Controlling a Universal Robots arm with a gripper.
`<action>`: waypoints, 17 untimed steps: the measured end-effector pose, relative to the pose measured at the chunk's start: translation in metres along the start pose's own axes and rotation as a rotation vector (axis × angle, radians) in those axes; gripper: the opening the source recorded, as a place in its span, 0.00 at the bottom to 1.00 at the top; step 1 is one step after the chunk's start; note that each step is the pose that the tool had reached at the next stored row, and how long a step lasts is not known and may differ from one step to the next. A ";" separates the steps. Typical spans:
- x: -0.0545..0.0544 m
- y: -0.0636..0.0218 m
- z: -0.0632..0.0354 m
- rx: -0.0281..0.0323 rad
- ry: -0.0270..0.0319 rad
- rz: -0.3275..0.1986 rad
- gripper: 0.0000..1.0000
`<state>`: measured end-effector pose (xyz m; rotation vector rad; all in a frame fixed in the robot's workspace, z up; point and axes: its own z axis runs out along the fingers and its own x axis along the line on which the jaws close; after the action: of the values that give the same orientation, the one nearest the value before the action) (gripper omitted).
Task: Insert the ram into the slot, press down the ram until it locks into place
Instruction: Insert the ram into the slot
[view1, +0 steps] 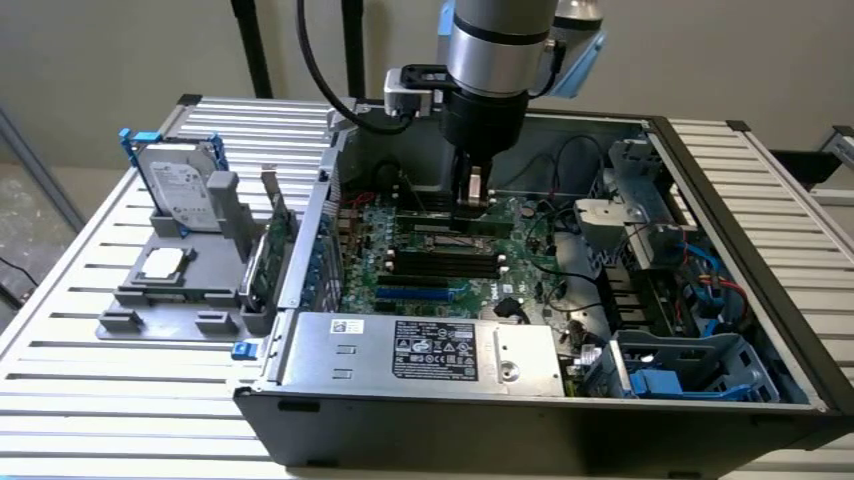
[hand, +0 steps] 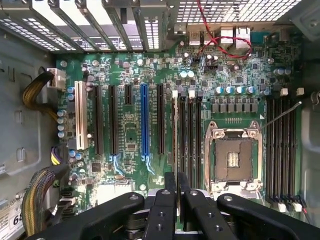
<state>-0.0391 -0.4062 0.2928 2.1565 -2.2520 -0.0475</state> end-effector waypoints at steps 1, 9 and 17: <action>0.000 0.0003 0.0018 0.0000 0.0000 0.000 0.13; 0.000 0.0003 0.0164 0.0000 0.0001 0.000 0.13; 0.000 -0.0003 0.0310 0.0000 0.0000 0.000 0.13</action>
<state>-0.0400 -0.4062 0.2618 2.1565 -2.2520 -0.0475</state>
